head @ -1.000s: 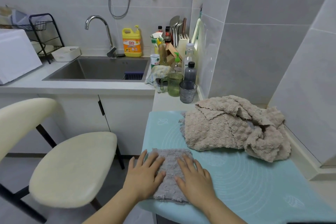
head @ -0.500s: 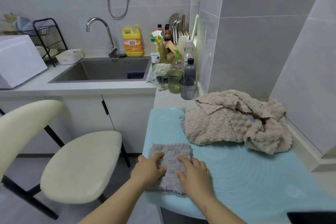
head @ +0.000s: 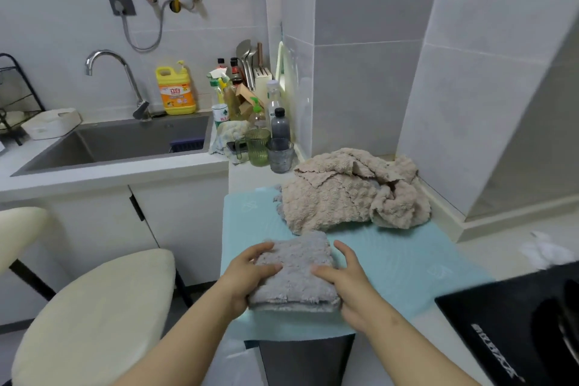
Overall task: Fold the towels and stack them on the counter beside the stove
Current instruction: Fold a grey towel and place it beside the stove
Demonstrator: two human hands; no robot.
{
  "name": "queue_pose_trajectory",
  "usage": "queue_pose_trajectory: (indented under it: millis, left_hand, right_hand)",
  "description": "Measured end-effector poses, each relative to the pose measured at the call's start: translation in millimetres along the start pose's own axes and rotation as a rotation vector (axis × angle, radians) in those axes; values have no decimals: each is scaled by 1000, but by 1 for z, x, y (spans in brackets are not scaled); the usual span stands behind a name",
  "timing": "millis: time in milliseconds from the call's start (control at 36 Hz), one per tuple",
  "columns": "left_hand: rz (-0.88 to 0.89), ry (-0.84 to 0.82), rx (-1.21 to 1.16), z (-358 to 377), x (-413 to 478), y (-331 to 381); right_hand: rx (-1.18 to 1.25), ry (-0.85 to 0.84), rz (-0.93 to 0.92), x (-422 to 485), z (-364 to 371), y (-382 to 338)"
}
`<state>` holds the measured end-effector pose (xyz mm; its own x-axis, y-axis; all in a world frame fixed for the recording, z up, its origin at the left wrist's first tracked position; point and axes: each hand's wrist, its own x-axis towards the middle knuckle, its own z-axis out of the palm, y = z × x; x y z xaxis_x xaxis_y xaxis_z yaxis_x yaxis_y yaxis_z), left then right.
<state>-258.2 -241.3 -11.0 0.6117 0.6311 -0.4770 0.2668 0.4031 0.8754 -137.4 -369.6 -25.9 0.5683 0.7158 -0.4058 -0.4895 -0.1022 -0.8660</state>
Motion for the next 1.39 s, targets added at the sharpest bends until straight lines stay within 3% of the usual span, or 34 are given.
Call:
queue_pose_trajectory:
  millis: [111,194,528,722,1028,1389]
  left_hand:
    - [-214,-123,-166,5,-28,-6]
    - [-270,-177,-167,6,-52,-16]
    - [-126,-465,143,46,-140,-70]
    - [-99,-613,208,83,-195,-95]
    - [20,-851,331,227,-338,-179]
    - [-53,-1055,420,364,-536,-302]
  right_hand:
    - [70,32,-28,-39,-3,5]
    - [120,72,-41,-72,-4,16]
    - [116,294,-137,-215,-43,64]
    - [168,400,-238,-296,-77,78]
    - [162,692,-404,-497,-187,119]
    - [163,970,-482,-722,-317,195]
